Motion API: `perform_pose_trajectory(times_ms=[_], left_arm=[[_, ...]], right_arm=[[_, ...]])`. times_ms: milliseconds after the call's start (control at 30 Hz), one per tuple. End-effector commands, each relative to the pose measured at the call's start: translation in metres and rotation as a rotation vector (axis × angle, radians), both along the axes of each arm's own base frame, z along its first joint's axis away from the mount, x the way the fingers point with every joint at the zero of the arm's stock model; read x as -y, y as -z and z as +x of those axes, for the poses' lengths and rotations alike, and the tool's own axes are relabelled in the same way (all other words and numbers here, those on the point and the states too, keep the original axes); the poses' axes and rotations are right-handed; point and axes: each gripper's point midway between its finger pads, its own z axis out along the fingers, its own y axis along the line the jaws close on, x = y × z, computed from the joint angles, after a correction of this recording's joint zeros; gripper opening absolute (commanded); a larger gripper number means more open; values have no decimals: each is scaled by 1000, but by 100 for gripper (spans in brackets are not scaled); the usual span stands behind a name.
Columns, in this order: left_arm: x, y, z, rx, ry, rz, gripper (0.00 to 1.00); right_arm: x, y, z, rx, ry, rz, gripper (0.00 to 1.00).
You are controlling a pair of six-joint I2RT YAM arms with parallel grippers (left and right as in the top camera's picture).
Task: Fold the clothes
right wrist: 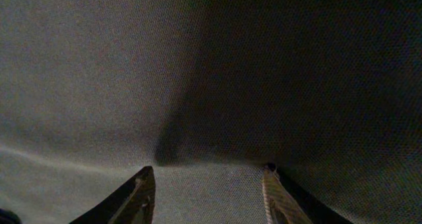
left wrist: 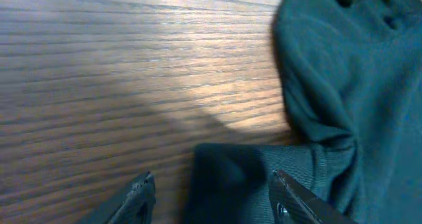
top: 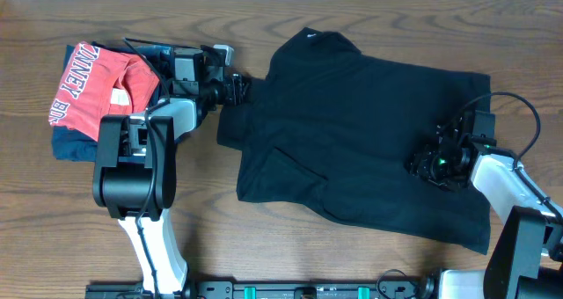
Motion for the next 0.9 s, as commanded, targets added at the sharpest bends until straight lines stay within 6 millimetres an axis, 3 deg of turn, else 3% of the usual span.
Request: perform_pose_trajectory(times_ms=[0,200,333,433,767,867], left_arm=[[-4,7,5,0,-6,23,57],[15,8,-5,-21,85,-69,51],[22,4,-8,-18,120,-106,32],[18,2,-6,-13,110,-104,7],[-41,-33,17,50,-45,-145,6],[-36,-35,13,38,-19,-183,6]], right_arm=[[2,20,-19,-93,7,-27,52],[1,21,-19,-93,7,-26,52],[1,21,-20,-96,7,-26,52],[1,21,-20,-95,7,-26,52],[2,21,-20,-95,7,-27,52],[2,21,-19,-93,7,-27,52]])
